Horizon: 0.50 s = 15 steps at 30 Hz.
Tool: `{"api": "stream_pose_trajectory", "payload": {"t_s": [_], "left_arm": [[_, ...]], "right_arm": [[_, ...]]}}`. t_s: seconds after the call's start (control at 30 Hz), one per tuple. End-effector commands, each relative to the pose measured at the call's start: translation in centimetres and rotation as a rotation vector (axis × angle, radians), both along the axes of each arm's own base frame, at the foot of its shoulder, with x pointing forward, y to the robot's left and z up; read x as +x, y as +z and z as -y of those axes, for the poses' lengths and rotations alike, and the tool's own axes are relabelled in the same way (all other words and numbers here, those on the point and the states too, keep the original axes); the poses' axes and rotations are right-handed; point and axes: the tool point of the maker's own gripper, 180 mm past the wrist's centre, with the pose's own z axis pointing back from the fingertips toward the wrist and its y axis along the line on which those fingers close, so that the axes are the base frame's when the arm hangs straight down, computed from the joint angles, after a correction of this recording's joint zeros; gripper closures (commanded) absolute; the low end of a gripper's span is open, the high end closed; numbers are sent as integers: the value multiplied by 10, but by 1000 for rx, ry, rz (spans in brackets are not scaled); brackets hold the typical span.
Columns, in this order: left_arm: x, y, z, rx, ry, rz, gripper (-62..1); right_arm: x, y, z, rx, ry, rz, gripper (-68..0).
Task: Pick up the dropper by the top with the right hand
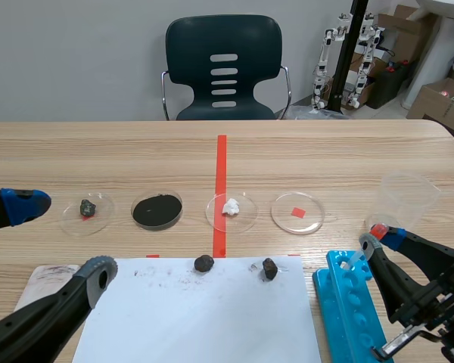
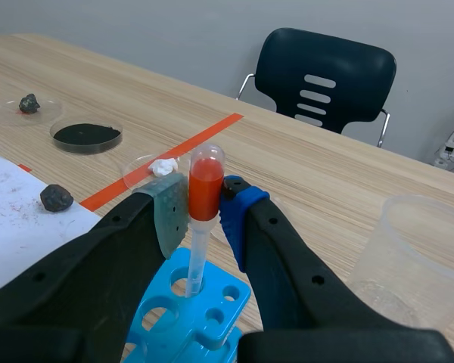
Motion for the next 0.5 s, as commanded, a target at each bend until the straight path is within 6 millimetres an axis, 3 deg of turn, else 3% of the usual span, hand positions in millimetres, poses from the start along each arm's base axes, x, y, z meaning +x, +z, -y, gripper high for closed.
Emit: {"api": "stream_pose_trajectory", "payload": {"t_s": [0.0,0.47], "left_arm": [[1,6,1,-26,2,14,-559],[1,6,1,-26,2,14,-559]], "right_arm": [[5,11,1,14,0,42,-110],[6,12,7,1,-18,49,-156]]}}
